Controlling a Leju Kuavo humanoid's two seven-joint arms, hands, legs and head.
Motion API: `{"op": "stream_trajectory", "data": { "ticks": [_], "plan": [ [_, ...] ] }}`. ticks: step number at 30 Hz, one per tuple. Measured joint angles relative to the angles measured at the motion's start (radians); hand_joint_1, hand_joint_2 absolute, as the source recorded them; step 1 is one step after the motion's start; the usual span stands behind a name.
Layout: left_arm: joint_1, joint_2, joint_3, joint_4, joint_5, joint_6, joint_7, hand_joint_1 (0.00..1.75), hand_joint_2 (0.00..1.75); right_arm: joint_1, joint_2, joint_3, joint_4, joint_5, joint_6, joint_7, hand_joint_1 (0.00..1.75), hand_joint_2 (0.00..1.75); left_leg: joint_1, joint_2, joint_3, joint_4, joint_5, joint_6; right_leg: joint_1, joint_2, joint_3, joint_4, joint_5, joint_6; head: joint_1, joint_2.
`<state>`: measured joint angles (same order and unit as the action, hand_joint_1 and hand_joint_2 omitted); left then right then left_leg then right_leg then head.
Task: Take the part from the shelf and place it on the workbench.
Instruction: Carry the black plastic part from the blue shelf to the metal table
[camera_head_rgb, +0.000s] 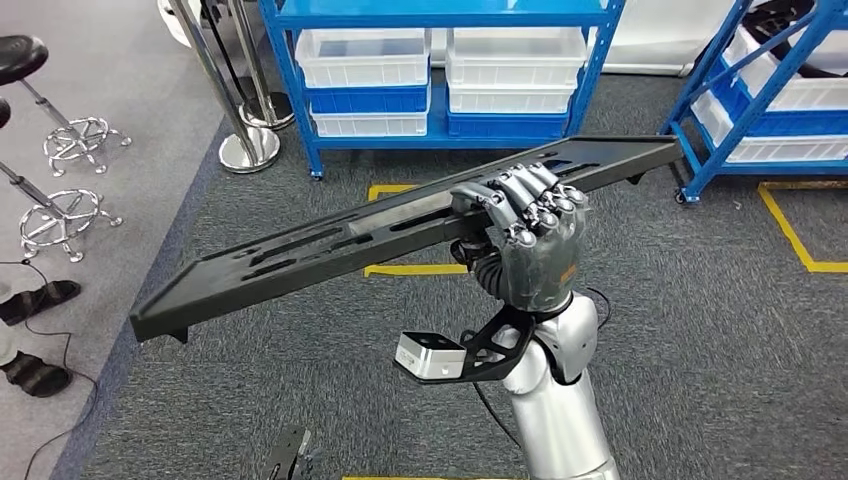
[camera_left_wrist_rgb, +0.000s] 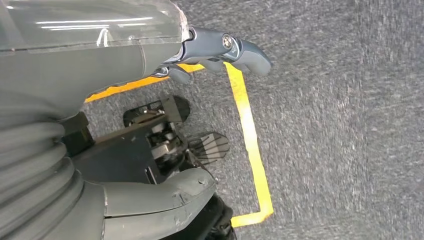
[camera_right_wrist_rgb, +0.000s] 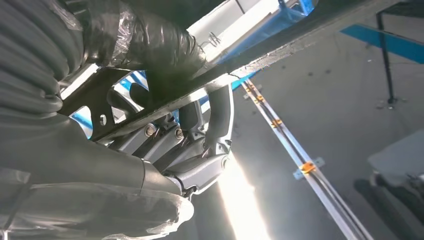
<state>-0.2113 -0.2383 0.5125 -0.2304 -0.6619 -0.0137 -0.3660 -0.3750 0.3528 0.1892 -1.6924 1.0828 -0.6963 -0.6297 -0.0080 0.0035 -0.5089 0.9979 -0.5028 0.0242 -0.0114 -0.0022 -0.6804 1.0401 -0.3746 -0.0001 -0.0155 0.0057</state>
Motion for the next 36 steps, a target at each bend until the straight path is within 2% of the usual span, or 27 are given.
{"op": "stream_trajectory", "data": {
  "ticks": [1, 2, 3, 5, 6, 7, 8, 9, 10, 11, 12, 13, 16, 17, 19, 21, 22, 23, 24, 26, 27, 28, 31, 33, 34, 36],
  "plan": [
    [-0.001, -0.001, 0.000, 0.000, 0.000, 0.000, 0.000, 0.00, 1.75, -0.001, 0.000, 0.000, 0.001, 0.000, 0.000, 0.000, 1.71, 1.75, 0.001, 0.002, -0.002, -0.008, 0.012, 0.007, 0.000, 0.001, -0.004, 0.002, -0.004, 0.005, 0.000, 0.000],
    [-0.001, -0.002, 0.000, 0.000, 0.001, 0.001, 0.000, 0.00, 1.75, -0.003, 0.000, 0.000, 0.002, 0.000, 0.000, -0.001, 1.71, 1.75, 0.003, 0.004, -0.007, -0.016, 0.027, 0.016, 0.001, 0.001, -0.014, 0.022, -0.029, 0.009, 0.001, 0.000],
    [-0.002, -0.003, 0.000, 0.000, 0.001, 0.001, 0.000, 0.00, 1.75, -0.004, 0.000, 0.000, 0.004, 0.000, 0.000, -0.001, 1.71, 1.75, 0.005, 0.006, -0.015, -0.023, 0.041, 0.023, 0.001, 0.002, -0.029, 0.059, -0.068, 0.012, 0.001, 0.000],
    [-0.003, -0.003, 0.000, 0.000, 0.002, 0.002, 0.000, 0.00, 1.75, -0.005, 0.000, 0.000, 0.009, 0.000, 0.000, -0.002, 1.71, 1.75, 0.002, 0.009, -0.040, -0.023, 0.062, 0.030, 0.000, 0.003, -0.065, 0.180, -0.162, 0.016, 0.002, 0.000],
    [-0.002, -0.003, 0.000, 0.000, 0.002, 0.003, 0.000, 0.00, 1.75, -0.005, -0.001, 0.000, 0.012, 0.001, 0.000, -0.003, 1.71, 1.75, 0.001, 0.009, -0.054, -0.020, 0.071, 0.030, -0.001, 0.003, -0.075, 0.233, -0.185, 0.018, 0.002, 0.000],
    [-0.002, -0.004, 0.000, 0.000, 0.002, 0.003, 0.000, 0.00, 1.75, -0.005, -0.001, 0.000, 0.015, 0.001, 0.000, -0.003, 1.71, 1.75, 0.001, 0.009, -0.068, -0.017, 0.079, 0.029, -0.002, 0.002, -0.073, 0.264, -0.188, 0.019, 0.002, 0.000],
    [-0.002, -0.004, 0.000, 0.000, 0.002, 0.003, 0.000, 0.00, 1.75, -0.005, -0.001, 0.000, 0.017, 0.001, 0.000, -0.003, 1.71, 1.75, 0.001, 0.009, -0.083, -0.012, 0.086, 0.027, -0.003, 0.002, -0.054, 0.259, -0.173, 0.020, 0.002, 0.000],
    [-0.002, -0.004, 0.000, 0.000, 0.002, 0.003, -0.001, 0.00, 1.75, -0.005, -0.001, 0.000, 0.019, 0.001, 0.000, -0.003, 1.71, 1.75, 0.002, 0.009, -0.097, -0.005, 0.091, 0.025, -0.004, 0.001, -0.015, 0.219, -0.151, 0.020, 0.002, 0.000],
    [-0.002, -0.004, 0.000, 0.000, 0.002, 0.004, -0.003, 0.00, 1.75, -0.006, -0.001, 0.000, 0.022, 0.001, 0.000, -0.003, 1.71, 1.75, 0.002, 0.009, -0.110, 0.003, 0.095, 0.022, -0.004, 0.000, 0.036, 0.154, -0.138, 0.019, 0.002, 0.000],
    [-0.002, -0.004, 0.000, 0.000, 0.002, 0.005, -0.006, 0.00, 1.75, -0.007, 0.000, 0.001, 0.024, 0.003, 0.000, -0.004, 1.71, 1.75, 0.001, 0.008, -0.122, 0.013, 0.097, 0.018, -0.003, -0.001, 0.084, 0.089, -0.135, 0.016, 0.002, 0.000],
    [-0.002, -0.004, 0.000, 0.000, 0.001, 0.007, -0.010, 0.00, 1.75, -0.008, 0.000, 0.002, 0.027, 0.006, 0.000, -0.004, 1.71, 1.75, 0.000, 0.008, -0.129, 0.021, 0.099, 0.014, -0.001, -0.002, 0.117, 0.041, -0.139, 0.012, 0.002, 0.000],
    [-0.002, -0.004, 0.000, 0.000, -0.001, 0.008, -0.014, 0.00, 1.75, -0.008, 0.000, 0.003, 0.032, 0.010, 0.000, -0.005, 1.71, 1.75, -0.001, 0.008, -0.134, 0.027, 0.101, 0.008, 0.001, -0.001, 0.134, 0.015, -0.147, 0.006, 0.002, 0.000],
    [-0.002, -0.004, -0.001, 0.000, -0.004, 0.009, -0.021, 0.00, 1.75, -0.008, 0.000, 0.004, 0.049, 0.024, 0.000, -0.016, 1.71, 1.75, 0.002, 0.007, -0.140, 0.036, 0.105, -0.011, 0.003, 0.000, 0.130, 0.005, -0.140, -0.016, 0.003, 0.000],
    [-0.002, -0.004, -0.001, 0.000, -0.005, 0.010, -0.022, 0.00, 1.75, -0.008, 0.001, 0.005, 0.054, 0.027, 0.000, -0.021, 1.71, 1.75, 0.003, 0.006, -0.147, 0.050, 0.092, -0.018, 0.002, -0.001, 0.128, 0.002, -0.134, -0.023, 0.002, 0.000],
    [-0.002, -0.004, -0.002, 0.000, -0.006, 0.011, -0.023, 0.00, 1.75, -0.009, 0.002, 0.007, 0.065, 0.032, 0.000, -0.029, 1.71, 1.75, 0.008, 0.005, -0.182, 0.135, 0.029, -0.031, 0.001, -0.002, 0.118, 0.000, -0.122, -0.033, 0.002, 0.000],
    [-0.002, -0.003, -0.002, 0.000, -0.006, 0.013, -0.023, 0.00, 1.75, -0.008, 0.003, 0.009, 0.078, 0.036, 0.000, -0.034, 1.71, 1.75, 0.012, 0.005, -0.228, 0.260, -0.038, -0.040, 0.002, -0.002, 0.105, 0.001, -0.113, -0.035, 0.002, 0.000],
    [-0.002, -0.003, -0.002, 0.000, -0.006, 0.014, -0.024, 0.00, 1.75, -0.008, 0.003, 0.009, 0.084, 0.038, 0.000, -0.037, 1.71, 1.75, 0.013, 0.005, -0.239, 0.297, -0.049, -0.042, 0.002, -0.002, 0.098, 0.002, -0.109, -0.035, 0.001, 0.000],
    [-0.002, -0.003, -0.002, 0.000, -0.006, 0.015, -0.025, 0.00, 1.75, -0.008, 0.003, 0.009, 0.090, 0.040, 0.000, -0.039, 1.71, 1.75, 0.013, 0.005, -0.231, 0.298, -0.041, -0.042, 0.003, -0.002, 0.093, 0.004, -0.106, -0.034, 0.001, 0.000],
    [-0.003, -0.003, -0.002, 0.000, -0.005, 0.016, -0.026, 0.00, 1.75, -0.008, 0.003, 0.010, 0.095, 0.043, 0.000, -0.041, 1.71, 1.75, 0.014, 0.005, -0.203, 0.261, -0.016, -0.040, 0.003, -0.002, 0.089, 0.005, -0.104, -0.033, 0.001, 0.000],
    [-0.004, -0.003, -0.002, 0.000, -0.004, 0.018, -0.029, 0.00, 1.75, -0.009, 0.003, 0.012, 0.102, 0.049, 0.000, -0.044, 1.71, 1.75, 0.012, 0.003, -0.118, 0.127, 0.035, -0.031, 0.003, -0.001, 0.086, 0.007, -0.102, -0.030, 0.001, 0.000],
    [-0.006, -0.003, -0.002, 0.000, -0.004, 0.018, -0.030, 0.00, 1.75, -0.010, 0.003, 0.014, 0.105, 0.052, 0.000, -0.045, 1.71, 1.75, 0.009, 0.002, -0.085, 0.073, 0.046, -0.025, 0.003, -0.001, 0.085, 0.007, -0.100, -0.027, 0.001, 0.000],
    [-0.006, -0.003, -0.002, 0.000, -0.004, 0.018, -0.031, 0.00, 1.75, -0.011, 0.004, 0.016, 0.108, 0.053, 0.000, -0.047, 1.71, 1.75, 0.005, 0.001, -0.067, 0.040, 0.048, -0.020, 0.003, -0.001, 0.083, 0.006, -0.098, -0.023, 0.001, 0.000],
    [-0.006, -0.003, -0.003, 0.000, -0.006, 0.017, -0.035, 0.00, 1.75, -0.012, 0.004, 0.018, 0.117, 0.052, 0.000, -0.055, 1.71, 1.75, 0.002, 0.002, -0.060, 0.013, 0.050, -0.005, 0.002, 0.000, 0.082, 0.003, -0.092, -0.007, 0.001, 0.000],
    [-0.007, -0.005, -0.006, 0.000, -0.009, 0.015, -0.037, 0.00, 1.75, -0.013, 0.004, 0.018, 0.119, 0.044, 0.000, -0.057, 1.71, 1.75, 0.006, 0.007, -0.055, -0.004, 0.060, 0.008, 0.002, 0.001, 0.068, 0.033, -0.114, 0.001, 0.002, 0.000],
    [-0.008, -0.006, -0.007, 0.000, -0.010, 0.015, -0.038, 0.00, 1.75, -0.013, 0.004, 0.018, 0.120, 0.038, -0.001, -0.058, 1.71, 1.75, 0.008, 0.010, -0.055, -0.008, 0.064, 0.014, 0.001, 0.001, 0.046, 0.077, -0.140, 0.004, 0.002, 0.000],
    [-0.007, -0.007, -0.011, 0.000, -0.011, 0.016, -0.037, 0.00, 1.75, -0.011, 0.002, 0.018, 0.121, 0.027, -0.001, -0.058, 1.71, 1.75, 0.007, 0.018, -0.058, -0.008, 0.065, 0.019, 0.000, 0.002, -0.016, 0.199, -0.194, 0.009, 0.002, 0.000]
  ]
}}
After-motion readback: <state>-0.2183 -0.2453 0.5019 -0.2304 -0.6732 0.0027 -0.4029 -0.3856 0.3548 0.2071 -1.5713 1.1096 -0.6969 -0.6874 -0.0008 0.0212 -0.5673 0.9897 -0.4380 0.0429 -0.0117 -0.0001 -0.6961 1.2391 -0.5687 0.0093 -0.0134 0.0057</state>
